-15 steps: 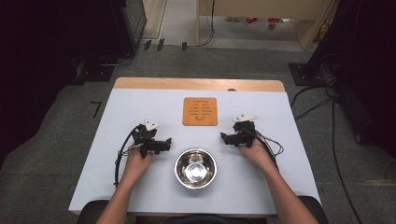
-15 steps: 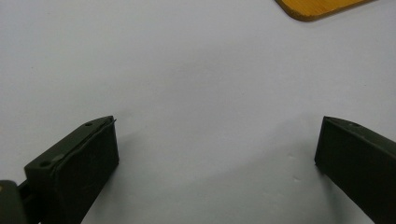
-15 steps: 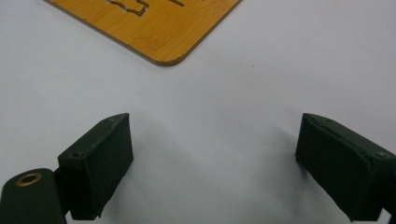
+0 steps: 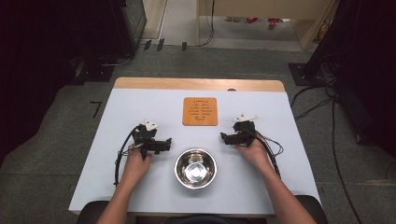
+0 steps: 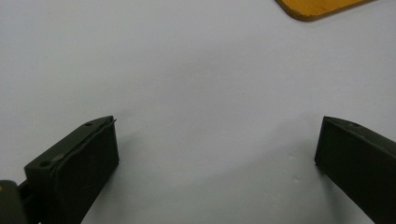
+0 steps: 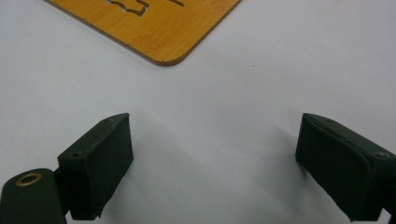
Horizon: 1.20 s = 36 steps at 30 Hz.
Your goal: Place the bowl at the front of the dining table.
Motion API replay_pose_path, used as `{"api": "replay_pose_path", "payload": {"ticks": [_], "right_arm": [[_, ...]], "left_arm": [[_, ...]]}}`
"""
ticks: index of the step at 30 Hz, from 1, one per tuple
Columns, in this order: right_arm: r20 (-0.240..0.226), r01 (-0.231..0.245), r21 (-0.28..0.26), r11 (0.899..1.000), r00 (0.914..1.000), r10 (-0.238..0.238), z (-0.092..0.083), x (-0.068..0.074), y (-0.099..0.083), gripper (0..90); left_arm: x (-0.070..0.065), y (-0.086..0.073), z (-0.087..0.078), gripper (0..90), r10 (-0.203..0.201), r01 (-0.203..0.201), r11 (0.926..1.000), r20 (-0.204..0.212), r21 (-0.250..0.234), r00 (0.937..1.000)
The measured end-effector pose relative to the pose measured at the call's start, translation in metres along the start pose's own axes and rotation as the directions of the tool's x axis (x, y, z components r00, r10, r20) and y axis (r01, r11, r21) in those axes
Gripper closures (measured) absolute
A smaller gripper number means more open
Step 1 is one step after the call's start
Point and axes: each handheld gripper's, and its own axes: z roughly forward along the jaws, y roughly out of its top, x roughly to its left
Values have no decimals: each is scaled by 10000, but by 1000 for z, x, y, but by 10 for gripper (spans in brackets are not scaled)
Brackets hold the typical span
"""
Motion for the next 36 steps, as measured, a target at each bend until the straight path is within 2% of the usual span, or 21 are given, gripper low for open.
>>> {"api": "replay_pose_path", "payload": {"ticks": [29,36], "right_arm": [[94,-49,9,10000,9999,49,0,1,0,108],[107,-98,314,9995,9999,95,-1,3,4,147]], "left_arm": [[0,0,0,0,-8,8,10000,-4,6,10000],[0,0,0,0,-1,1,10000,-6,3,10000]]}}
